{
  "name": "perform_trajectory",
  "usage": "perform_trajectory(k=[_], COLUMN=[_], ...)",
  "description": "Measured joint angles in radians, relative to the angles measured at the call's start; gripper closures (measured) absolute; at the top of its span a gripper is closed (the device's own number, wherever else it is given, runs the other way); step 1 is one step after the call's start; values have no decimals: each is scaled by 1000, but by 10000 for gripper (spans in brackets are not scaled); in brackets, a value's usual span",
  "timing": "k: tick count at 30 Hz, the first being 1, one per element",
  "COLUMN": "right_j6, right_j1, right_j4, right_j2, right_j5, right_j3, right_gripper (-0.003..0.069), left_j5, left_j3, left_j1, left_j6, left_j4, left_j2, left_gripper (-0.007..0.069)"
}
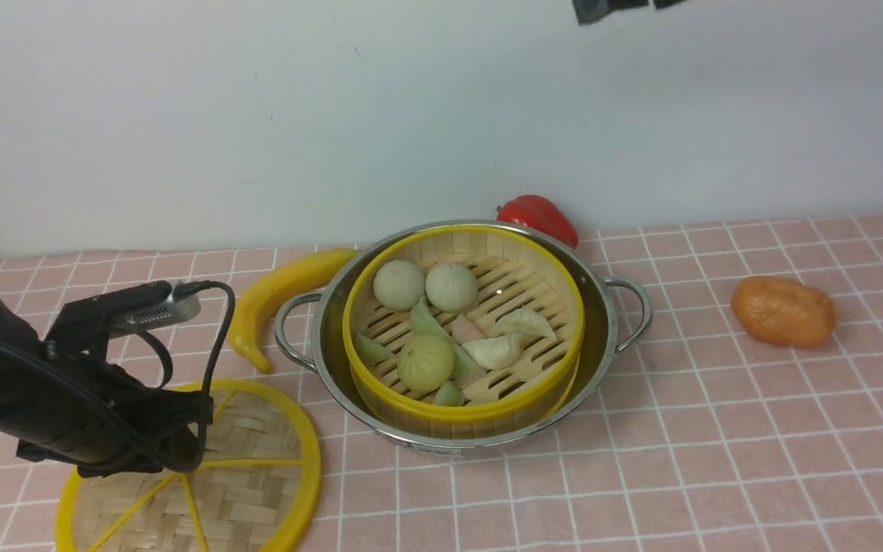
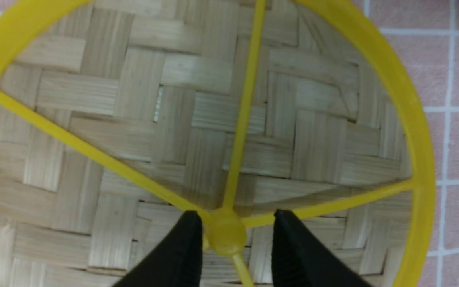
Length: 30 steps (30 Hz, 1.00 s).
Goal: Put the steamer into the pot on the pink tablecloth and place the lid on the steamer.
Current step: 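Grasp the bamboo steamer lid lying on the table by its centre knob, then place the yellow bamboo steamer lid onto the steamer in the pot with the left gripper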
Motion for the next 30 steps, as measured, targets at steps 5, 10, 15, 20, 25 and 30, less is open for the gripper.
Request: perform_trajectory(k=[5,10,15,20,25,30], right_j6=[-12,-21,-26,-40,-41,4], right_j1=[0,0,0,0,0,0], right_j4=[0,-9,-74,-177,-264,-283], right_j2=[-103,-219,-314,-426,-584,-768], right_j5=[0,1,1,-1,-3,-4], right_j3=[0,0,-1,37,218,488], right_gripper=[146,146,146,146,145,146], left_j5=[-8,1,71,208,315,365], left_j3=[-3,-12,-41,-131,-277,-441], left_j1=[0,0,0,1,-12,-128], left_j6=[2,-1,-2,-111,-245,-261], left_j4=[-1,-2,33,188,375,405], left_j2=[46,53,41,-27,-113,-128], left_gripper=[383,486,508,508,508,508])
